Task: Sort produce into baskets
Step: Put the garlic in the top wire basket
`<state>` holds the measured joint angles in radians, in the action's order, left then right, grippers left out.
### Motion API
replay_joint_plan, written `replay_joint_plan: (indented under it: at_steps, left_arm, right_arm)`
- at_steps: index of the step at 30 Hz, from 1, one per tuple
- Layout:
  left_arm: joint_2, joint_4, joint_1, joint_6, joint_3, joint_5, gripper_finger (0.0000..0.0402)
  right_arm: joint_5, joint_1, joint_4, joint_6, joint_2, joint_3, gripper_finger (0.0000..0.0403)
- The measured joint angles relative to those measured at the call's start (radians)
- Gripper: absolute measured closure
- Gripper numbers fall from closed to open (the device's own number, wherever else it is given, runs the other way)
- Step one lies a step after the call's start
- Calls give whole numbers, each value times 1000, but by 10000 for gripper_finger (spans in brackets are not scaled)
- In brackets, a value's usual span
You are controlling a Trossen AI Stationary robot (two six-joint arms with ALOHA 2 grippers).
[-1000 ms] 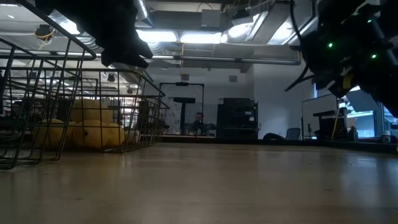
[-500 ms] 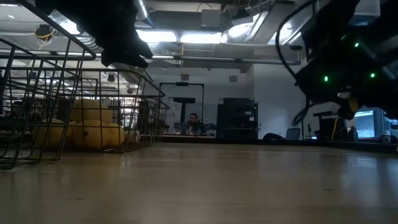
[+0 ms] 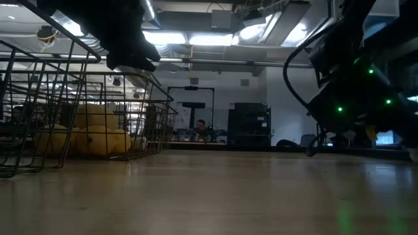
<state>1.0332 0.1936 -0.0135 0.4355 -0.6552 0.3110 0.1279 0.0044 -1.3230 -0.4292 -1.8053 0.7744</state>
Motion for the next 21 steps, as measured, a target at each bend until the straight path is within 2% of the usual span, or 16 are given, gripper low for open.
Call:
replay_joint_plan:
  at_steps: [2, 7, 13, 16, 21]
  left_arm:
    - [0, 0, 0, 0, 0, 0, 219]
    - [0, -1, 0, 1, 0, 0, 219]
    - [0, -3, 0, 8, 0, 0, 219]
    - [0, -3, 0, 9, 0, 0, 219]
    - [0, -3, 0, 10, 0, 0, 219]
  right_arm:
    - [5, 1, 20, 15, 0, -3, 128]
    - [94, 2, 75, 39, 0, -4, 128]
    - [103, 2, 112, 96, 1, -2, 128]
    - [125, 2, 84, 71, 1, 17, 128]
    - [95, 2, 35, 59, 20, 18, 128]
